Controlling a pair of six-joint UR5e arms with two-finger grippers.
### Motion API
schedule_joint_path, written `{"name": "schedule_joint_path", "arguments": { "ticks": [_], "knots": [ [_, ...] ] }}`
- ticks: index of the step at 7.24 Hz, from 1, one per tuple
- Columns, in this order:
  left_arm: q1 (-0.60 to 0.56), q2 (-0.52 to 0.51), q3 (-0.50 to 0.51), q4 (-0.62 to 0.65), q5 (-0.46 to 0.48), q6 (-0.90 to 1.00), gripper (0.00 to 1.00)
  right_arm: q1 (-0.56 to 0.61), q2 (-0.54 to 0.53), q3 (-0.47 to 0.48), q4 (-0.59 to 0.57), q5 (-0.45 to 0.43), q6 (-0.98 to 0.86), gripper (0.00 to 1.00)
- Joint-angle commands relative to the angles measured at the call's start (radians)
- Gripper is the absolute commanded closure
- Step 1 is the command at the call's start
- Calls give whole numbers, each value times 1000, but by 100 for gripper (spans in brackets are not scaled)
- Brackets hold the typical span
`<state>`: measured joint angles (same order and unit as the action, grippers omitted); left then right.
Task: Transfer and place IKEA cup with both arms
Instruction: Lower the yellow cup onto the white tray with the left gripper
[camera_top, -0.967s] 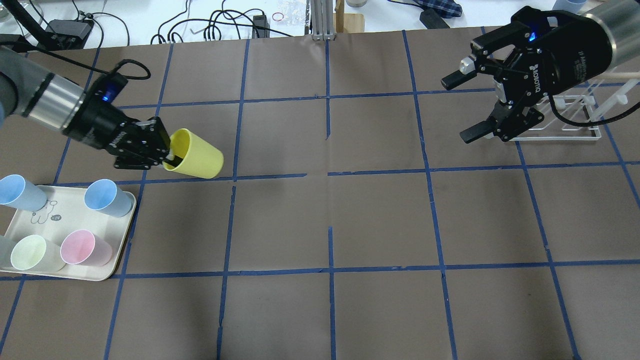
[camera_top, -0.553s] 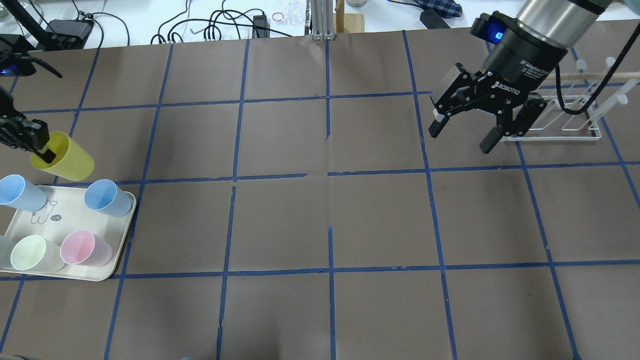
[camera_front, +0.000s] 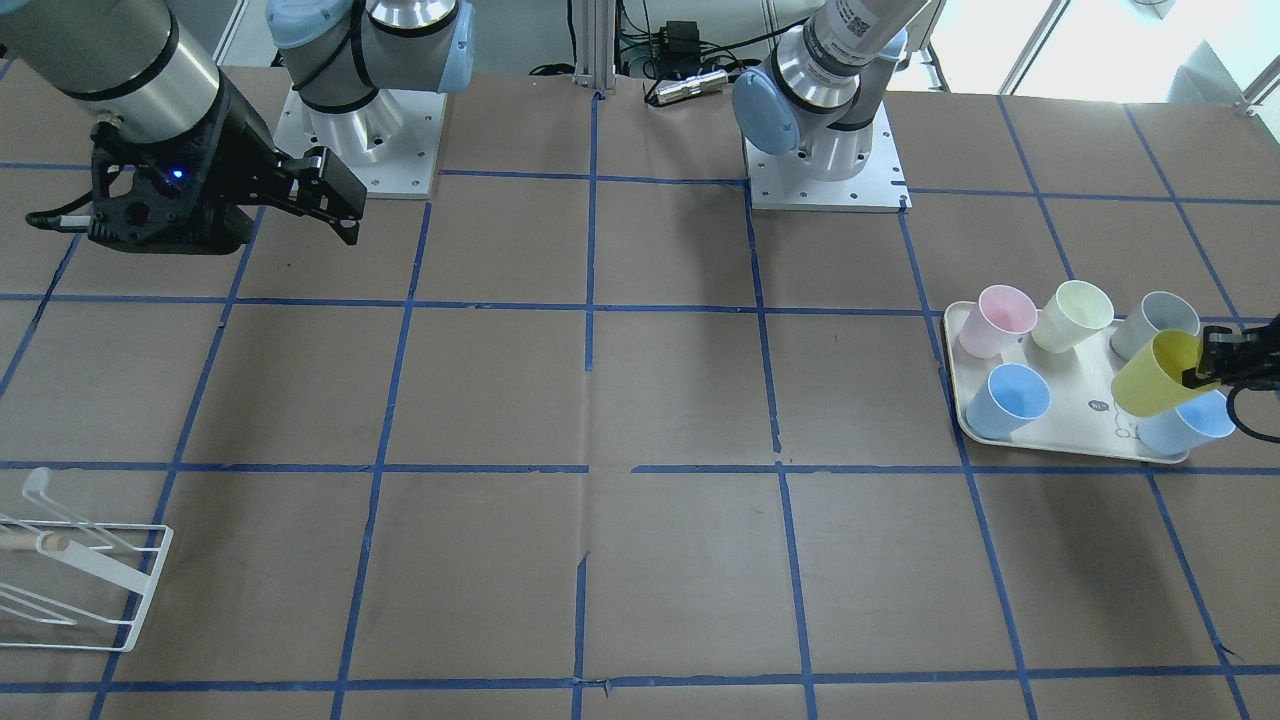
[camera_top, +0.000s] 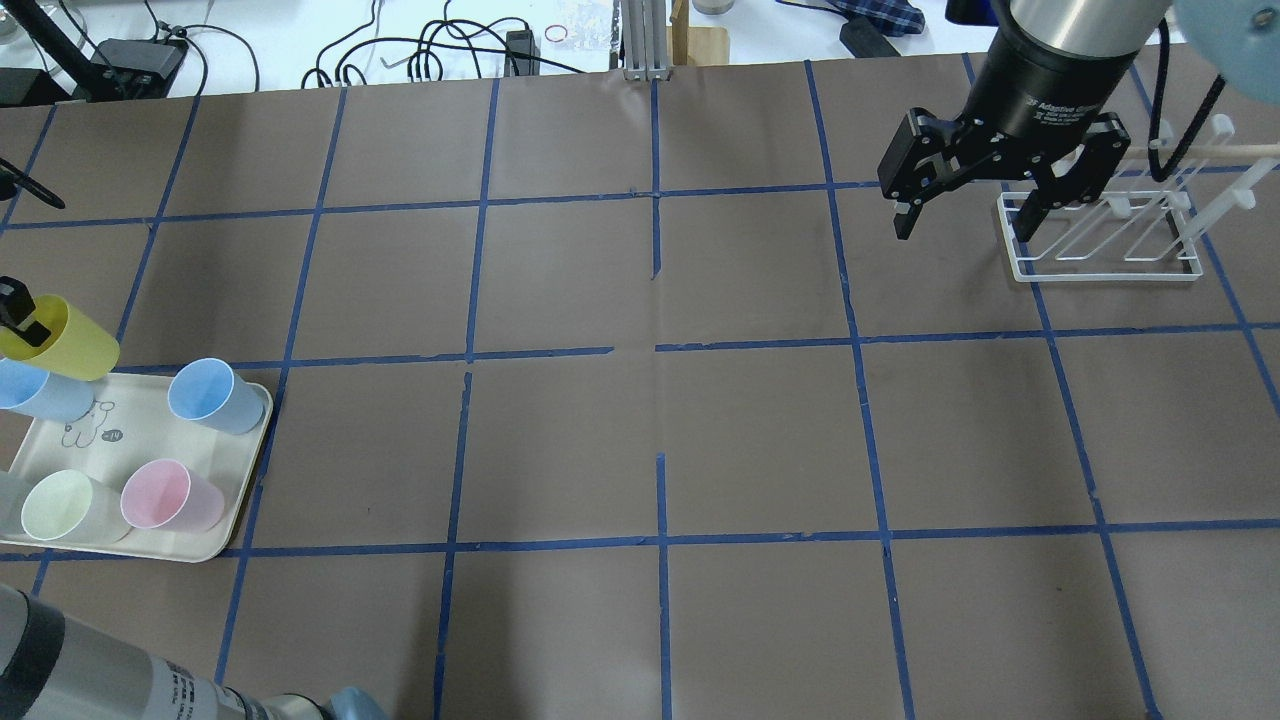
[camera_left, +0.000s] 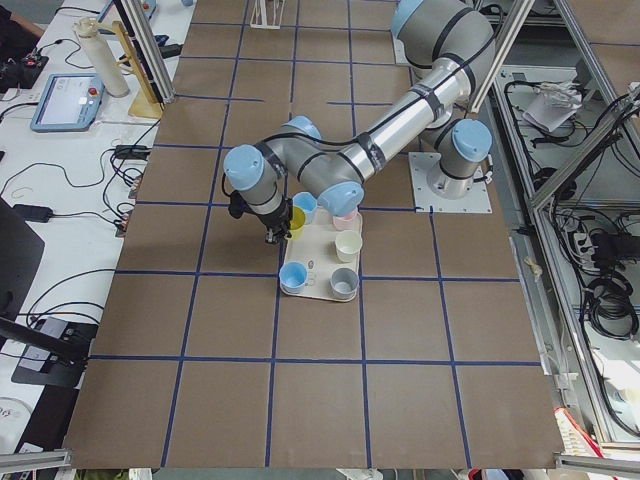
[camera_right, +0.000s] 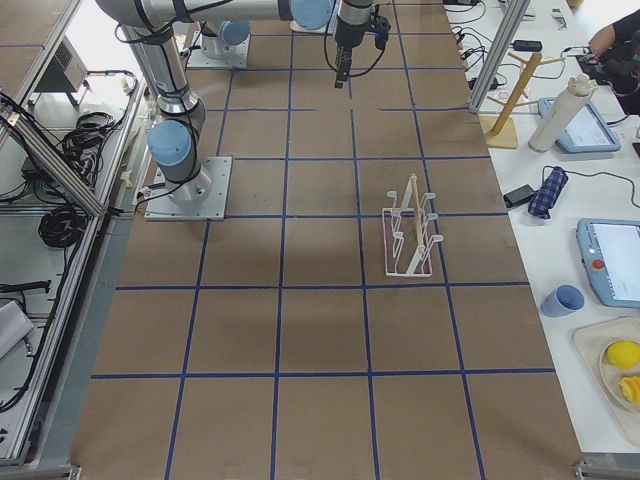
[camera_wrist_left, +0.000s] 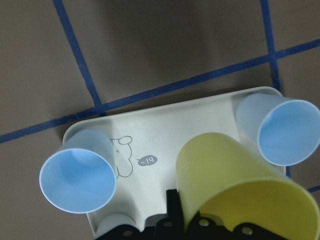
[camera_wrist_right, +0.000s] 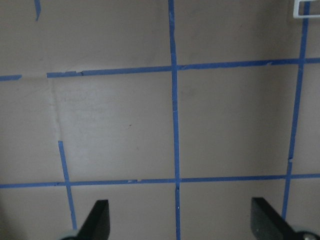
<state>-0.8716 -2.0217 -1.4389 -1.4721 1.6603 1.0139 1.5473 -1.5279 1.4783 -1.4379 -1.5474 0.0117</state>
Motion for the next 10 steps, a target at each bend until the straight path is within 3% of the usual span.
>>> {"name": "schedule_joint_path", "arguments": {
  "ticks": [1, 5, 6, 8, 10],
  "knots": [
    [-4, -58, -8, 23, 1, 20, 100, 36, -3, 5, -122, -66, 19, 4],
    [-4, -103, -14, 29, -2, 86, 100, 39, -15, 19, -255, -45, 1, 0],
    [-6, -120, -11, 83, -1, 81, 100, 39, -17, 16, -240, 7, -25, 0],
    [-7, -137, -11, 110, -1, 78, 100, 37, -31, 14, -127, 6, -32, 0],
    [-13, -117, -15, 87, -2, 74, 100, 37, -34, 17, -102, 7, -33, 0]
  ]
}}
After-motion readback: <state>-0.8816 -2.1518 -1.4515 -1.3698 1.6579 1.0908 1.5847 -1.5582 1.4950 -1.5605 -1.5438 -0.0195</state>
